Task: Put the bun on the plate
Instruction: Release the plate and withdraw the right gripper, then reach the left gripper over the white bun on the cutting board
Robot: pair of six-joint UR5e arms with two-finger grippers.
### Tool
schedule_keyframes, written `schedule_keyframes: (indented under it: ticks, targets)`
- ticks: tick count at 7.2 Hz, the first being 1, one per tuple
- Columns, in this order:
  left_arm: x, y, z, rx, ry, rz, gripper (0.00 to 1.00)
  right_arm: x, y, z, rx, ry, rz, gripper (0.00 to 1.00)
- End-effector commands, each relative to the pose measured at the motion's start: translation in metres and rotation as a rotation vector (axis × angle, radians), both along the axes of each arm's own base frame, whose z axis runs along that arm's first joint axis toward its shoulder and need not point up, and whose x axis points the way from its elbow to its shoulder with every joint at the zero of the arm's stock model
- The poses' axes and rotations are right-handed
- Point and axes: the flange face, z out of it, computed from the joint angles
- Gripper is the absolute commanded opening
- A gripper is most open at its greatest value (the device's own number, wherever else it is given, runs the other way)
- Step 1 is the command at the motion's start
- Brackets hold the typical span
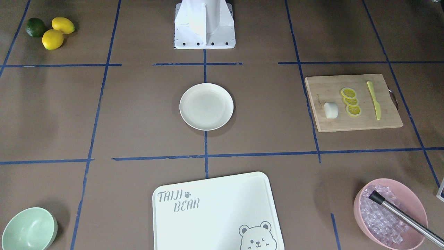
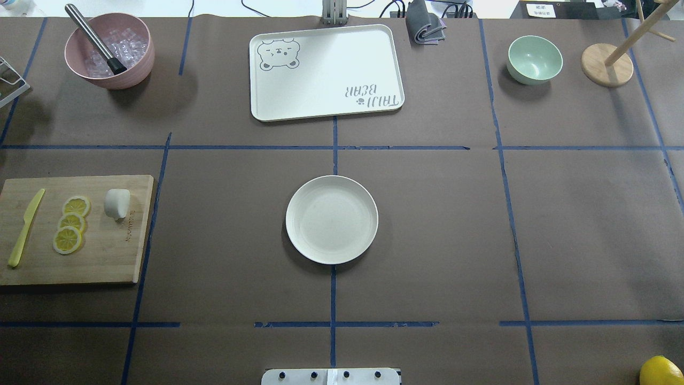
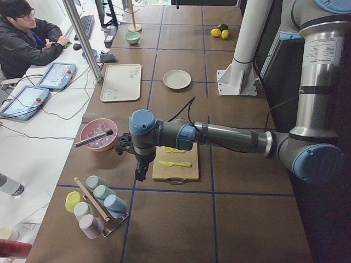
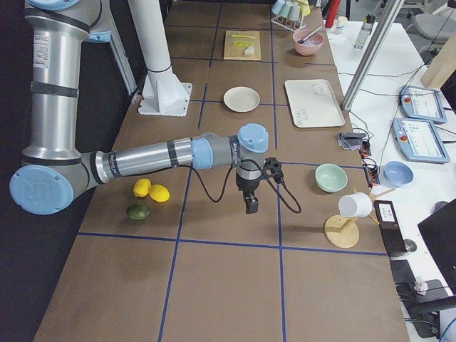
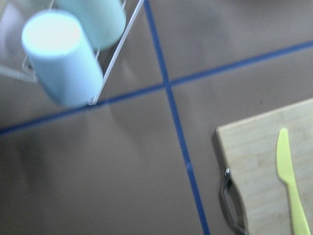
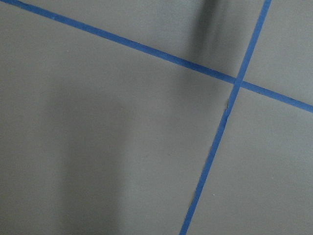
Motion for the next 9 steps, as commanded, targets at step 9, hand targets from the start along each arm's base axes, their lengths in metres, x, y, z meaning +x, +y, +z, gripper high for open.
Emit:
schedule_keyframes:
  ticks: [9]
  targets:
    - [0.318, 0.06, -0.094, -0.114, 0.04, -0.053, 1.0, 0.012, 0.013, 0.013, 0.003, -0.024, -0.019, 1.0]
